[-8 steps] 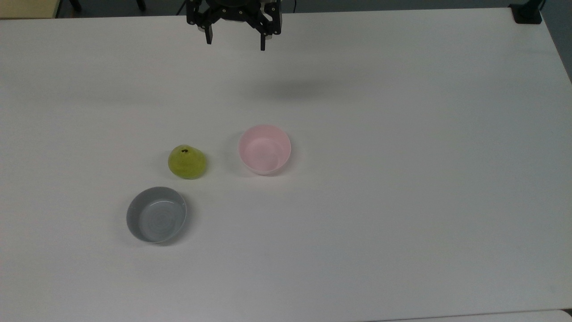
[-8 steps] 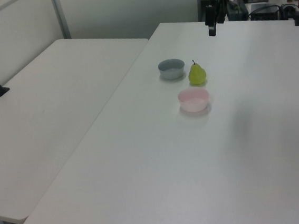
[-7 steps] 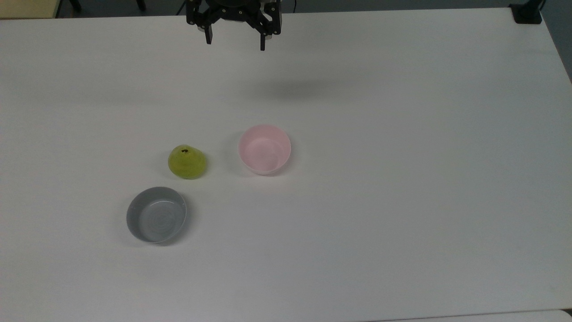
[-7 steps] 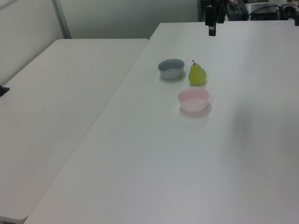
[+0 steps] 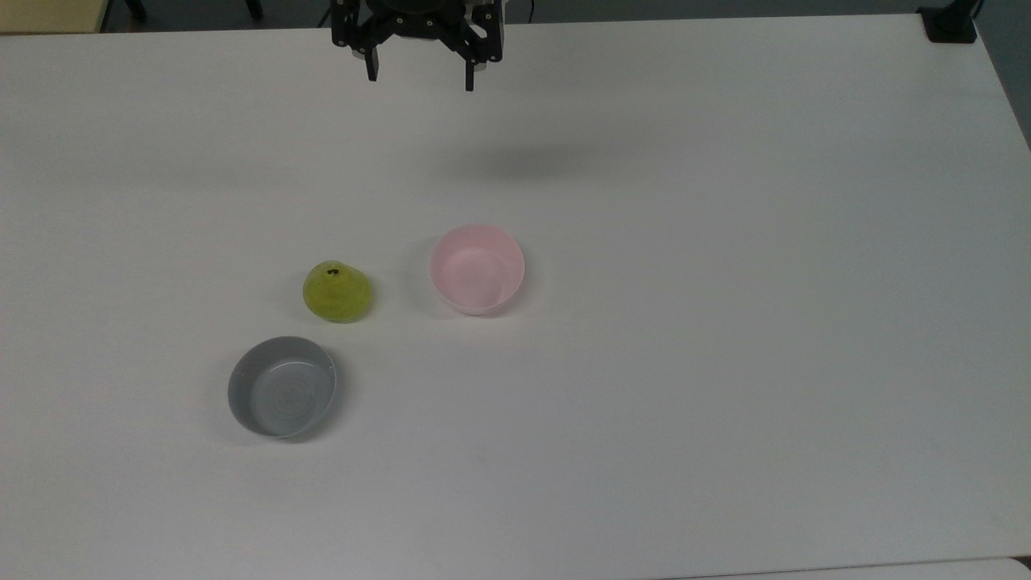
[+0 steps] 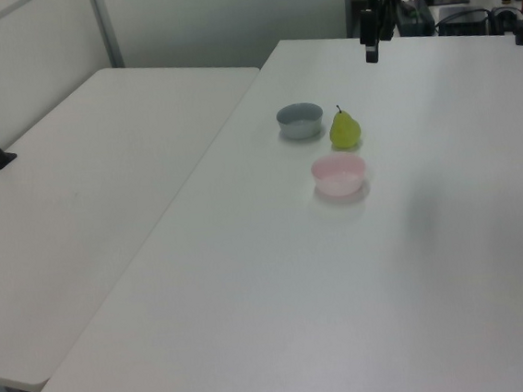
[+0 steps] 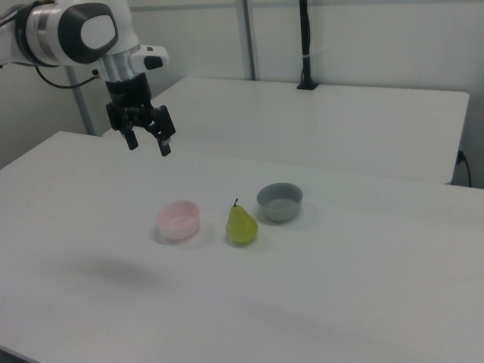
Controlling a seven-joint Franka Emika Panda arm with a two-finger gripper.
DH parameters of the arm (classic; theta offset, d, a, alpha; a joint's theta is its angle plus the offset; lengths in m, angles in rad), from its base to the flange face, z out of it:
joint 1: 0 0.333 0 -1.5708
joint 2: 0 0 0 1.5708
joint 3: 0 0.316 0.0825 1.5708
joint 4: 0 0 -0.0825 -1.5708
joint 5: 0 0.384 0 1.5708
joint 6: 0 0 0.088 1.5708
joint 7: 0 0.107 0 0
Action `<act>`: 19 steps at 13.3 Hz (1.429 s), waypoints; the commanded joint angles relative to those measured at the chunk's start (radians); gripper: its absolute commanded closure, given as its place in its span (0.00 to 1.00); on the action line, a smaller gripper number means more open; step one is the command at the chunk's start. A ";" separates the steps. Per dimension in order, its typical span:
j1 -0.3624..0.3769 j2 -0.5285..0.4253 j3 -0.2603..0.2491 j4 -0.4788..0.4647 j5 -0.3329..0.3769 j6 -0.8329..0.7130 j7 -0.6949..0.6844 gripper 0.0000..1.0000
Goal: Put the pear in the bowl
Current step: 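Lower the open gripper down over the yellow-green pear, then close the gripper around the pear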
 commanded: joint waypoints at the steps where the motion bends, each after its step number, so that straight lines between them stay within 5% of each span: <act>1: -0.057 0.031 -0.019 0.005 0.019 0.077 -0.165 0.00; 8: -0.166 0.185 -0.019 0.013 0.022 0.240 -0.234 0.00; 19: -0.171 0.456 -0.013 0.013 0.003 0.493 -0.228 0.00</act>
